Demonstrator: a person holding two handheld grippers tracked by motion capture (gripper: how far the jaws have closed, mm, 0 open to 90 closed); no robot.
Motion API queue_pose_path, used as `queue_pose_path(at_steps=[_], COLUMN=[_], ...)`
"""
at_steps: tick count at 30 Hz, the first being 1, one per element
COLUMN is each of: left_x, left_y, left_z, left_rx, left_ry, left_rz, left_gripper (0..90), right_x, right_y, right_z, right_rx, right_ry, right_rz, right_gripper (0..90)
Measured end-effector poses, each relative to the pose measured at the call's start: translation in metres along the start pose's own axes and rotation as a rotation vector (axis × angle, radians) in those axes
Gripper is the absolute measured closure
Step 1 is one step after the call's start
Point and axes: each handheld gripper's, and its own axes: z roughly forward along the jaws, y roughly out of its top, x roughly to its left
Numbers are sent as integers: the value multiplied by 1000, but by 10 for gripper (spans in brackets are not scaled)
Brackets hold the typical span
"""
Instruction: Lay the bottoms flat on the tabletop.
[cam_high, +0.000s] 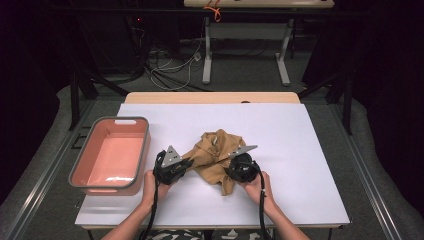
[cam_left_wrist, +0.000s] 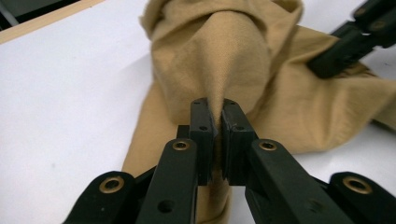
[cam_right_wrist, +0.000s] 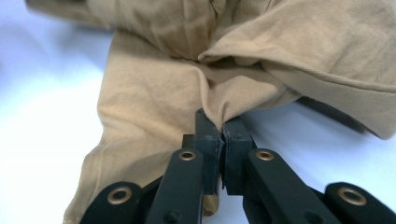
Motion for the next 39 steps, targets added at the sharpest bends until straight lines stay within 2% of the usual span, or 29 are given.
queue_pose_path(at_steps=[1,2,3,4,6,7,8,9,12,15,17,19,20,23,25,26,27,28,31,33,34,35,36,37,39], left_x=[1,3,4,5,5,5,5,5,3,-2,-4,-5,-6,-7,-5,-5,-4,-3,-1,1,2,3,5,6,6], left_y=[0,0,-1,-1,0,0,1,1,3,4,4,3,3,2,1,1,1,2,4,6,6,7,7,6,5], left_z=[0,1,2,4,5,5,4,4,4,6,8,11,12,13,11,10,9,8,4,1,0,1,2,3,6], left_rx=[0,-2,-1,-2,4,4,11,14,32,34,45,54,51,43,38,32,21,16,-10,-20,-18,-16,-8,-2,8], left_ry=[0,3,9,12,15,16,17,13,6,5,8,-1,-3,0,-5,-5,-6,-10,-21,-21,-13,0,9,15,22], left_rz=[-9,-17,-14,-20,-19,-20,-18,-12,-2,11,32,45,45,55,40,32,31,23,6,-21,-26,-25,-31,-37,-38], left_gripper=[843,839,835,826,777,750,695,651,508,444,444,505,546,634,713,748,769,796,819,819,818,812,798,785,743], right_x=[0,0,-2,-4,-7,-9,-10,-10,-13,-16,-17,-19,-18,-18,-17,-16,-14,-14,-8,-5,-3,-1,0,0,0], right_y=[-3,-4,-6,-6,-5,-4,-3,-1,2,4,5,5,5,4,4,3,3,3,0,-3,-5,-6,-6,-6,-4], right_z=[-1,-4,-3,-2,0,-2,-1,-1,0,4,8,11,11,12,13,11,9,8,0,-5,-8,-8,-8,-8,-8], right_rx=[-9,17,21,21,8,21,-8,-12,-32,-41,-44,-51,-35,-26,-54,-39,-18,-22,-1,26,54,66,68,62,63], right_ry=[6,11,5,5,-7,-21,-19,-38,-47,-54,-47,-43,-39,-35,-19,-30,-28,-24,-10,12,24,16,21,14,-3], right_rz=[3,14,22,24,24,9,7,3,27,32,21,9,25,23,19,11,29,-4,-2,-2,-6,-28,-42,-38,-37], right_gripper=[874,868,846,806,669,641,581,519,449,467,553,650,702,798,851,863,868,874,876,875,875,873,865,848,772])
